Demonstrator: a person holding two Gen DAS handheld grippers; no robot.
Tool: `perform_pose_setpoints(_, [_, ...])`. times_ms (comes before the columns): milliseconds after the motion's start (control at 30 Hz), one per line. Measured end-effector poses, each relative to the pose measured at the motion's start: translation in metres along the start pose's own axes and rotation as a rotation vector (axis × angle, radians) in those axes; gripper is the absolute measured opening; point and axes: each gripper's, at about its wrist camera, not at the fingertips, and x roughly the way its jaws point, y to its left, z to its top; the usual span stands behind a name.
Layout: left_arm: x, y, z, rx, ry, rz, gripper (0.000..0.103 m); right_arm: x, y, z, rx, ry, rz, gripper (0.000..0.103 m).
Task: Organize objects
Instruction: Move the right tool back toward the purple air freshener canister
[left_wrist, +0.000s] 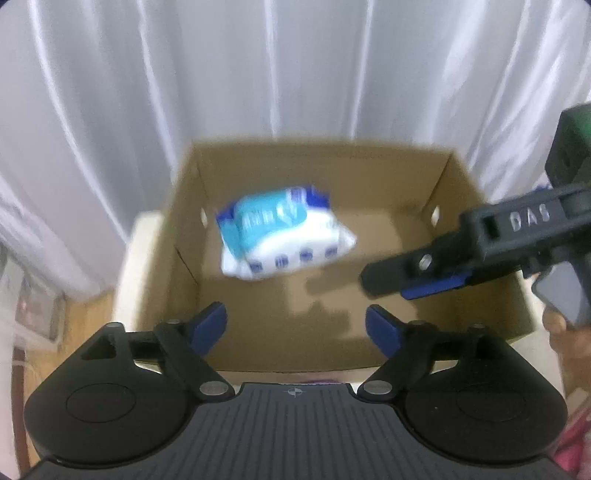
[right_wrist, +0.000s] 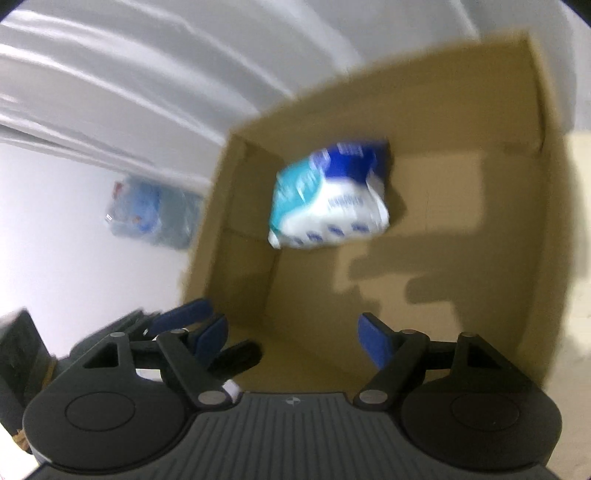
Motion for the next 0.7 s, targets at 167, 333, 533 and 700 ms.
perform_pose_setpoints(167, [-0.061,0.002,-0.025,-0.018,-0.178,0.0,0.091,-0.06,0.019,-0.023,-0.08,-0.132,0.094,0.083])
perform_pose_setpoints(333, [-0.093,-0.007,-0.077,-0.024,-0.315,0.036,0.099,-0.098,0.025,-0.076,-0.164,-0.224,0.135,0.086])
perform_pose_setpoints(533, [-0.069,-0.03,-0.135,-0.024,-0.303,0.092,0.1,-0.082,0.003,-0.131,-0.117,-0.241,0.1,0.087])
perform_pose_setpoints(700, [-0.025,-0.044,-0.156,-0.006,-0.241,0.102,0.098,-0.04,-0.013,-0.142,-0.042,-0.166,0.077,0.087])
